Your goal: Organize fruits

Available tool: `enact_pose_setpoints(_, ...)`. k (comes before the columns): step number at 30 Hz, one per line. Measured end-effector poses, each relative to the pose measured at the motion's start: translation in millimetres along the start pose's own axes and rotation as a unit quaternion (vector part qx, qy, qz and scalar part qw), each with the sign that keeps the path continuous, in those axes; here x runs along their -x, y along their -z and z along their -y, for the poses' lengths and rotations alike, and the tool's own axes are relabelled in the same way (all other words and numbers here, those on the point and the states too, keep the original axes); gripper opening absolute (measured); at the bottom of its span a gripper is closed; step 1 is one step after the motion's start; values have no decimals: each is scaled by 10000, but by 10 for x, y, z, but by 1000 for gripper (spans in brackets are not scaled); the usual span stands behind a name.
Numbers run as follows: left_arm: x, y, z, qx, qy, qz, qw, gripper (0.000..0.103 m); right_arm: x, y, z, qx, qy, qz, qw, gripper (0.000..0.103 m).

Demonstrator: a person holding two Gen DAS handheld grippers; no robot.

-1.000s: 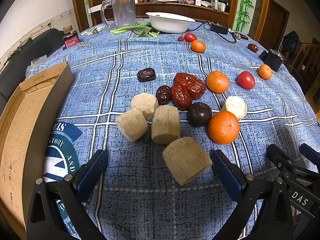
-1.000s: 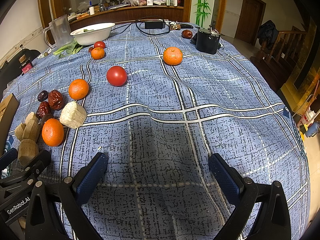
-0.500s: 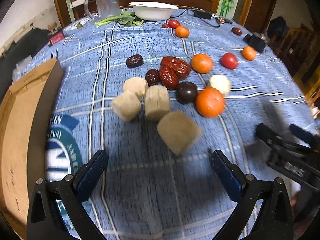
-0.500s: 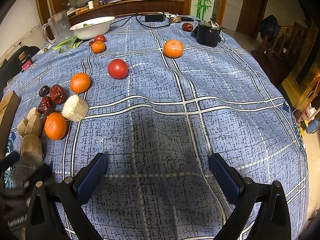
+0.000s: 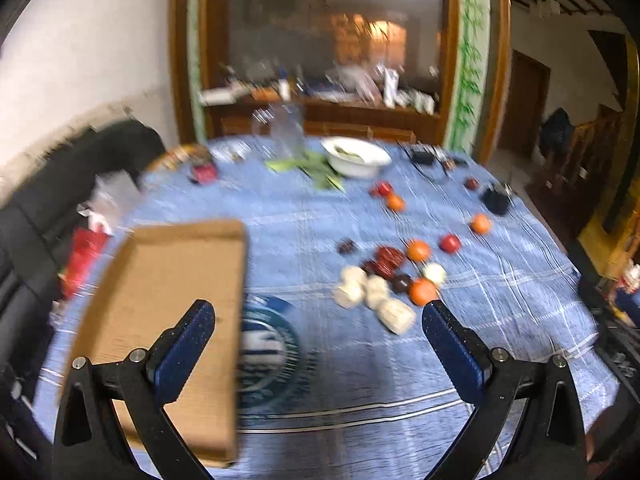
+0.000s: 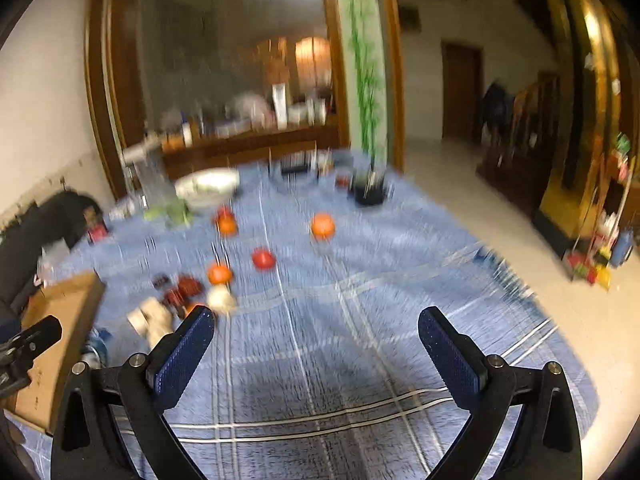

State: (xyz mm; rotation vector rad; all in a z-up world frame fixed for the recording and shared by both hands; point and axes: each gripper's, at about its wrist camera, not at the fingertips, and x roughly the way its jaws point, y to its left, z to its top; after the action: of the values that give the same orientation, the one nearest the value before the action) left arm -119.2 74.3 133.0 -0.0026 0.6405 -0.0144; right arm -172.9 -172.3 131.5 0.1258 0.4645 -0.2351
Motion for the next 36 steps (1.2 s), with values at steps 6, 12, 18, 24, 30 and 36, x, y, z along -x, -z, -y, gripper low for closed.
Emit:
enact_pose_setpoints(6, 529, -5, -274, 234, -452, 739, 9960, 103, 532, -13, -262, 134, -281, 877, 9957, 103)
enact_pose_setpoints(12, 742, 41, -462, 340, -566, 942, 9934, 103, 578, 23, -484, 169, -792, 363, 9961, 103)
enact_pose_setpoints(18, 813, 110, -560, 407, -520, 911, 9936, 103, 583, 179, -592, 310, -990, 142, 9945, 103)
enact_pose_setpoints(24, 761, 157, -621, 508, -396, 754, 9951, 103, 650, 271, -706, 474, -1038, 48, 9935, 103)
enact_pose_setpoints(30, 640, 189, -642, 551, -350, 595, 9961, 103, 528, 324, -749, 511, -1054, -136, 9930, 103)
enact_pose_setpoints(36, 451, 199, -592, 521, -317, 384, 9974, 103, 330, 373, -745, 437, -1059, -392, 9927, 103)
